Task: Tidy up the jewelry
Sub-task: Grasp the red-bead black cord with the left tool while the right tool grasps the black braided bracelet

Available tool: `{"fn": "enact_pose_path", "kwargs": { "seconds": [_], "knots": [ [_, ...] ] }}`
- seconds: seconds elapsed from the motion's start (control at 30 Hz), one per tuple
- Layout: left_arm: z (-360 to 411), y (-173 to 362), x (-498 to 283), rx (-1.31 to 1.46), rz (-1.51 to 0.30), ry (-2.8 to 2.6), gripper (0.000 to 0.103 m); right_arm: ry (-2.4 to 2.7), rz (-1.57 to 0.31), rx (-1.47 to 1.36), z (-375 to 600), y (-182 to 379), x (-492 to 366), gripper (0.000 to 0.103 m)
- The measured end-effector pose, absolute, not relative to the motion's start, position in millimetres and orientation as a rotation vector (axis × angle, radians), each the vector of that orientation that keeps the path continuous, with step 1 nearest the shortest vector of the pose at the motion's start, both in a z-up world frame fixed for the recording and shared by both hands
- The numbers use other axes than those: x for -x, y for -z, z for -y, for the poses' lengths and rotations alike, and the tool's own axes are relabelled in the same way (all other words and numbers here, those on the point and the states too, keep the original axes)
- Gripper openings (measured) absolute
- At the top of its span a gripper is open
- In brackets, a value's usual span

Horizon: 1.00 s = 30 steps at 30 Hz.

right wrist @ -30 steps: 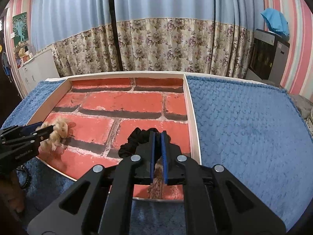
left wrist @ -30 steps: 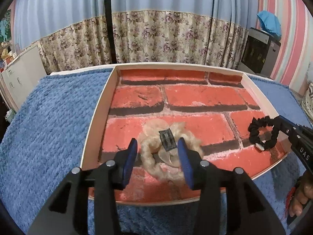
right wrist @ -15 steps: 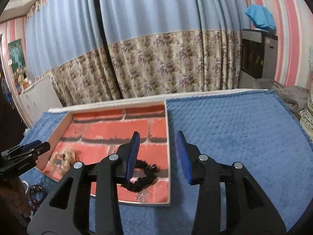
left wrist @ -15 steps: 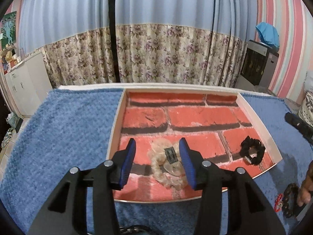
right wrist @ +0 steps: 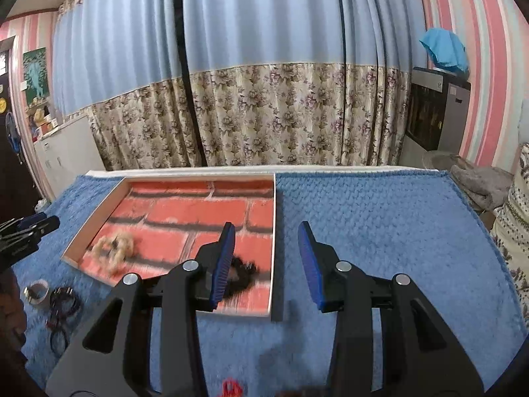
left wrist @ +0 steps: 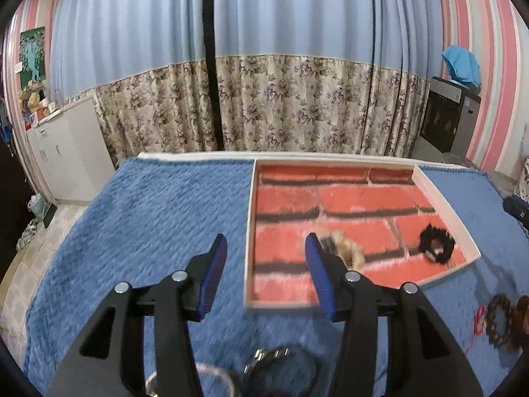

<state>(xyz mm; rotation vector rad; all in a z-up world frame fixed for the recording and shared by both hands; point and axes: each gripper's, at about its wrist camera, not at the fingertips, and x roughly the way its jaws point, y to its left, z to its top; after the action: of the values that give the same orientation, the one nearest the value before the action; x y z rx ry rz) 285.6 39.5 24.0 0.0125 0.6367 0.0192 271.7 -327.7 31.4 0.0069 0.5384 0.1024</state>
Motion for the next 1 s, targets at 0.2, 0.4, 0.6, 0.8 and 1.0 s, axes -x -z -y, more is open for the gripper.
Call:
{"fn": "enact_pose_path", "kwargs": {
  "seconds": [0.2, 0.4, 0.6, 0.8, 1.0],
  "knots": [
    [-56.9, -22.9, -242.9, 0.007, -0.629, -0.022, 0.049, -0.091, -0.552, 0.011, 339.8, -10.5, -212.2, 0.04],
    [-82.3, -2.8, -179.2, 0.049, -0.652, -0.043, 0.05, -0.087, -0.564, -0.016, 356.9, 7.2, -159.8, 0.04],
    [-59.0, 28.1, -143.5, 0.038, -0.733, 0.035, 0.05, -0.108, -0.571, -0.032, 355.0, 17.8, -128.1, 0.049],
    [-30.5, 37.8, -137.1, -0.013, -0.769, 0.067, 0.05, -0.136, -0.58, -0.036, 346.5, 26.6, -112.2, 0.055],
    [-15.7, 52.7, -161.0, -0.032, -0.848, 0.06, 0.05, -0.134, -0.589, -0.038, 340.0, 32.7, -112.0, 0.063]
  ]
}}
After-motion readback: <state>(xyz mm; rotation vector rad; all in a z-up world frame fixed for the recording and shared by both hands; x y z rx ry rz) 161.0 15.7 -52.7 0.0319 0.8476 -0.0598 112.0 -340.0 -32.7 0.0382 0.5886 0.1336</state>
